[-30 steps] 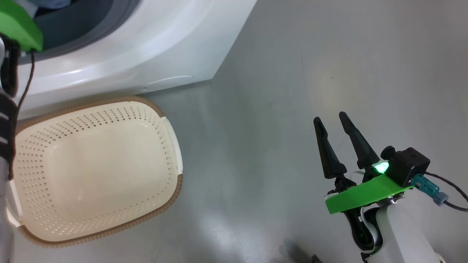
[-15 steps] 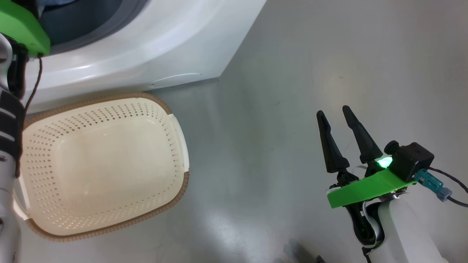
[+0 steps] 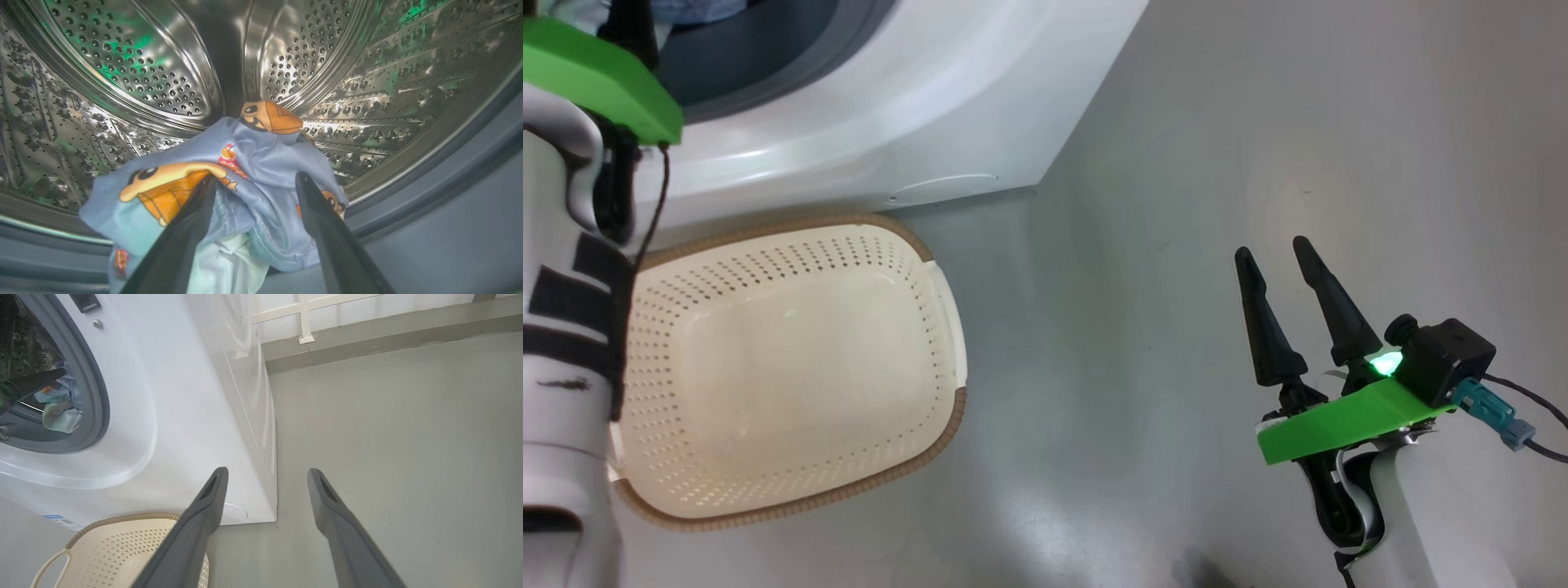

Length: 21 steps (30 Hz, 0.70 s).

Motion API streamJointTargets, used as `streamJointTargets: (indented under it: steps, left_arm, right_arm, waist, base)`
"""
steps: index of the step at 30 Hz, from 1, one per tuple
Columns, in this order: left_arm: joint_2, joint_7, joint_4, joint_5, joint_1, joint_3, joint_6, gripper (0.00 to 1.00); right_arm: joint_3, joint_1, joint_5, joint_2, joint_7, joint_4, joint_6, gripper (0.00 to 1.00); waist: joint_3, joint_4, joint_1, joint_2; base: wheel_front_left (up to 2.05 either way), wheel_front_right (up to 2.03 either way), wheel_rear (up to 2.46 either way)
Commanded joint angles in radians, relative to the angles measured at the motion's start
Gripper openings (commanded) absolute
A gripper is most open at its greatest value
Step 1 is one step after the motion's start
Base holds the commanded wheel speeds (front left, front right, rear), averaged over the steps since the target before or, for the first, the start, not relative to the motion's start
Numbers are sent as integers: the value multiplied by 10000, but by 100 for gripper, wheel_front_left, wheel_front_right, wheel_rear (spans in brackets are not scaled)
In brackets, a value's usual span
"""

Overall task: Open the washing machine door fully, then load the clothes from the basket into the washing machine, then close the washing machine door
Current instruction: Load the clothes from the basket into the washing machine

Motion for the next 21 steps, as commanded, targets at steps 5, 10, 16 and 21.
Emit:
streamJointTargets:
  steps: [5, 10, 16, 21]
  left_arm:
    - [120, -53, -1233, 168, 857, 551, -26, 100]
    - [-119, -53, -1943, 358, 1584, 899, -34, 100]
    - [-409, -53, -2955, 730, 2925, 1382, -50, 100]
    - [-626, -53, -3692, 1013, 4042, 1764, -59, 100]
  right_arm:
    - [58, 179, -225, 12, -74, -154, 27, 100]
    - [-37, 242, -358, 3, -74, -127, 27, 100]
    - [-150, 435, -437, -162, -74, -56, 27, 100]
    - [-280, 655, -493, -313, -74, -12, 27, 100]
  waist:
    - [-228, 270, 0, -1]
    - [-449, 450, 0, -1]
    - [-890, 700, 0, -1]
    - [-1223, 928, 0, -1]
  base:
    - [0, 0, 0]
    - [0, 0, 0]
    - [0, 0, 0]
    - [0, 0, 0]
